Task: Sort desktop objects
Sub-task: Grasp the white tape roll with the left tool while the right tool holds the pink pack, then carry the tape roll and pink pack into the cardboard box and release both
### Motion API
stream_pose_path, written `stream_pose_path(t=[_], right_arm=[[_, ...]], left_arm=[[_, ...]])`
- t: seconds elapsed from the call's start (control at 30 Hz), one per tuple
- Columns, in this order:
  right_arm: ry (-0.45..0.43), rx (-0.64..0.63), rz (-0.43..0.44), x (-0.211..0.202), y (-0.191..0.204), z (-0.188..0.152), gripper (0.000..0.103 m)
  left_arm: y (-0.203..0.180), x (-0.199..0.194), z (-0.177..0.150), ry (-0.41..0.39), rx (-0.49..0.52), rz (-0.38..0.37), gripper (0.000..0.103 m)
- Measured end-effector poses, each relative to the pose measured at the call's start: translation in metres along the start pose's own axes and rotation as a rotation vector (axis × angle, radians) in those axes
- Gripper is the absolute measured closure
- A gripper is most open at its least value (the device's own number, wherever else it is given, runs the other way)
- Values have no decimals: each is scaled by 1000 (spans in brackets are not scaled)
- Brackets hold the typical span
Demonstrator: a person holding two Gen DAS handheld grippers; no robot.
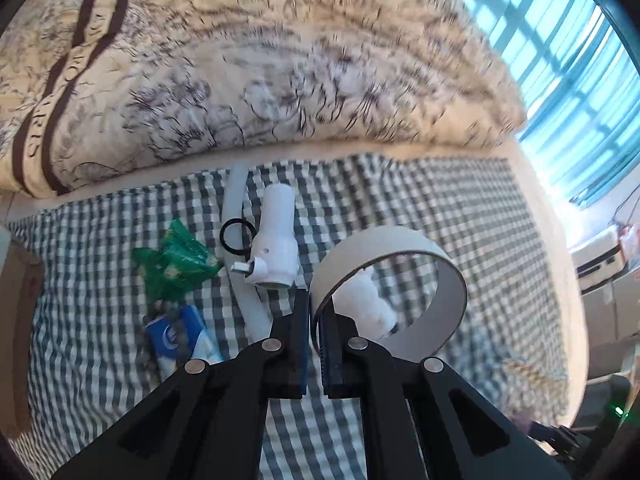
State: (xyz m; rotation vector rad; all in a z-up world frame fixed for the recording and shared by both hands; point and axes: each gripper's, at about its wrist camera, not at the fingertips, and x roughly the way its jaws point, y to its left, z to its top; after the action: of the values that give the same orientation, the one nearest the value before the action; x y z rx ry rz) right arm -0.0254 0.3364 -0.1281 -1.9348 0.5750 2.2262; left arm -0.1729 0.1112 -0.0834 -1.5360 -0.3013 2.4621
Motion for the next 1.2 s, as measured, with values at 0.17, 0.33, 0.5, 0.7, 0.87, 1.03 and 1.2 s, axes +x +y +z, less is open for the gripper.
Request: stream_pose_path(t=[0.17, 0.33, 0.5, 0.7, 0.87, 1.03, 1.2], right_arm=[[-39, -49, 28, -22, 21, 9, 32], [-96, -140, 62, -49, 60, 18, 32], [-126, -259, 93, -68, 118, 18, 32], [-127, -428, 171, -76, 216, 0, 32], [-121, -558, 238, -77, 312, -26, 32], [-135, -650, 299, -81, 417, -55, 32], [-116, -662, 346, -64, 507, -68, 32]], left_arm=[[18, -45, -13, -22, -35, 13, 99], [55, -79, -27, -55, -98, 62, 99], [109, -120, -37, -121, -192, 122, 99], [183, -176, -47, -198, -284, 219, 99], [255, -212, -51, -241, -359, 295, 99], [323, -232, -54, -253, -387, 328, 98], [381, -228, -54, -208, -381, 325, 98]])
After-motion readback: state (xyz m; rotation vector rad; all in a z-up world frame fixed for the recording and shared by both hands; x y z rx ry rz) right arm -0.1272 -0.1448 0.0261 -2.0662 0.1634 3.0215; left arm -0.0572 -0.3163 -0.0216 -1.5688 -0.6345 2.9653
